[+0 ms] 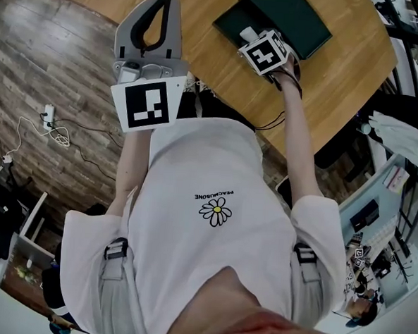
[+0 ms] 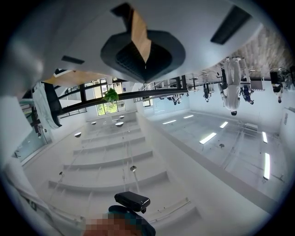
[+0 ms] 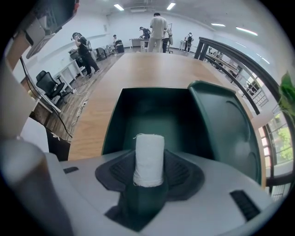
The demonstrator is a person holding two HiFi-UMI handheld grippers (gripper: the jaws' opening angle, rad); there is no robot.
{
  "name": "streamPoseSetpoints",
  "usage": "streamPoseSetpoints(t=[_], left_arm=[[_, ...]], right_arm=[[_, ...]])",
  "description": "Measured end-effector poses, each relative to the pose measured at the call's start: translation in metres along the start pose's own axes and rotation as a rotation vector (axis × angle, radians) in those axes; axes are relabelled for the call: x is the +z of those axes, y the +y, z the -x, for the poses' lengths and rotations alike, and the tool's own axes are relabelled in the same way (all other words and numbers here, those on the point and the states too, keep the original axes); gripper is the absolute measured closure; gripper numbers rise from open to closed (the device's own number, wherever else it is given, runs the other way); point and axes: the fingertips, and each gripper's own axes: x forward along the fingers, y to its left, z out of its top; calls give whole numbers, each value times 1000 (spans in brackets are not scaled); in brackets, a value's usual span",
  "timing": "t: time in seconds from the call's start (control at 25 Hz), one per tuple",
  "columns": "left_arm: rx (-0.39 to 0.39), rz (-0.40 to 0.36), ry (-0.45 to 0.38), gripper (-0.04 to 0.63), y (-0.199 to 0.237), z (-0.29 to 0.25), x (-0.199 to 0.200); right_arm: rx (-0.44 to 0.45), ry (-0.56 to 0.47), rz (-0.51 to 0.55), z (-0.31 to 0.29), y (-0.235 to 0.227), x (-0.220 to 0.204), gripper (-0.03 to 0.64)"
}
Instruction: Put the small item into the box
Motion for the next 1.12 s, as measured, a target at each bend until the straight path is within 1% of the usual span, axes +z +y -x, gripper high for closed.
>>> streamPoseSetpoints(t=[0.2,0.28,0.4,0.52,0.6,0.68,0.76,0.84,0.92,1.0,1.12], left_arm=[[12,-4,-5,581,3,0,1],[14,-5,-6,580,2,0,2],[14,-11,-3,580,2,0,2],[12,-15,-2,581,1,0,2],[13,-13,-5,581,1,1,3],[15,-14,-12,581,1,2,6],[14,-17,-21,581,-1,3,10],[13,-17,-32,580,-3,3,15],[12,-15,-43,581,-5,4,19],[9,-15,-48,581,-7,5,22],[-5,-23,-63,581,-12,8,31]], right_arm=[[20,16,-52,0,0,-7,415],[6,11,-57,0,-5,-10,397],[-17,-2,-48,-1,-9,-11,390],[-9,-39,-42,3,-9,-6,373],[-22,-63,-49,15,-11,1,368],[-39,-111,-60,31,-10,13,369],[-63,-191,-72,51,-10,29,370],[-100,-309,-91,78,-14,50,380],[-135,-478,-136,113,-17,76,413],[-157,-672,-207,156,-17,99,447],[-155,-946,-309,223,-14,123,486]])
